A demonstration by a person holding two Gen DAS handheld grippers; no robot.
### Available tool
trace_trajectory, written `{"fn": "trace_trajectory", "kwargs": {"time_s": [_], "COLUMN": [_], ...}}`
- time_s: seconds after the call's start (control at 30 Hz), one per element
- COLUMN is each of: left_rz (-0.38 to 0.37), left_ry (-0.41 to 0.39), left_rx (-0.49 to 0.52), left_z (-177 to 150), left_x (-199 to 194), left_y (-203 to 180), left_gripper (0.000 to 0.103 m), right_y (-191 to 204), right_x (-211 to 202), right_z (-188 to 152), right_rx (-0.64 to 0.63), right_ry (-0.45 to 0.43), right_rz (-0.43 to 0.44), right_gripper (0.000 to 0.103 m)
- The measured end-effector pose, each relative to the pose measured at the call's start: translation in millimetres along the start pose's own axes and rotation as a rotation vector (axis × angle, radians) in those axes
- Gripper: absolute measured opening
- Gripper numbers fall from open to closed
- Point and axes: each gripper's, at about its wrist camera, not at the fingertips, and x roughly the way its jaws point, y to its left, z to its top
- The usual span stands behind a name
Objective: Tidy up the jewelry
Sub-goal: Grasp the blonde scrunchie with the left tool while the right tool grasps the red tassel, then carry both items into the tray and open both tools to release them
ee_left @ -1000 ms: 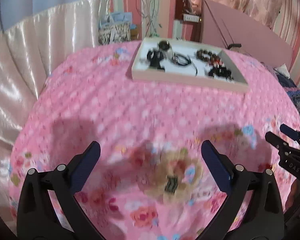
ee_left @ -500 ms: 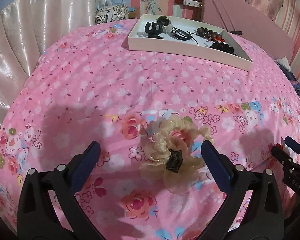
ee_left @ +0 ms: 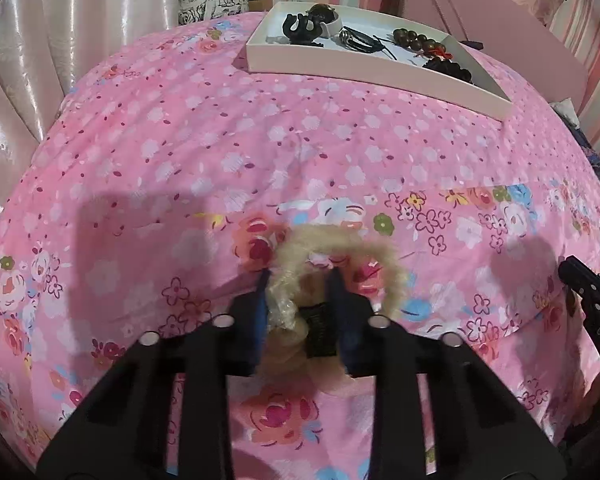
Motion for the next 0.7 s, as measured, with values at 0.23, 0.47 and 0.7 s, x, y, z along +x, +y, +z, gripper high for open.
{"fn": "trace_trajectory", "kwargs": {"time_s": [0.23, 0.47, 0.7], "left_rz": [-0.04, -0.067, -0.107], "left_ry": [-0.025, -0.084, -0.164], "left_rx": [-0.007, 0.028, 0.067], "left_z": [22.5, 64.4, 141.6], "left_x": [-16.9, -35.7, -42.5], "left_y": [1.1, -13.1, -42.9], "left_gripper": [0.008, 0.008, 0.008], "right_y": [-11.0, -16.1, -10.4], "right_x": [-8.6, -16.6, -9.8], "right_z": [26.0, 75.4, 148.8], "right_rx": [0.033, 0.045, 0.021], "right_ry": [-0.039, -0.101, -0.153], "right_rz": [0.055, 0.112, 0.113], "right_gripper": [0.01, 0.01, 0.01]}}
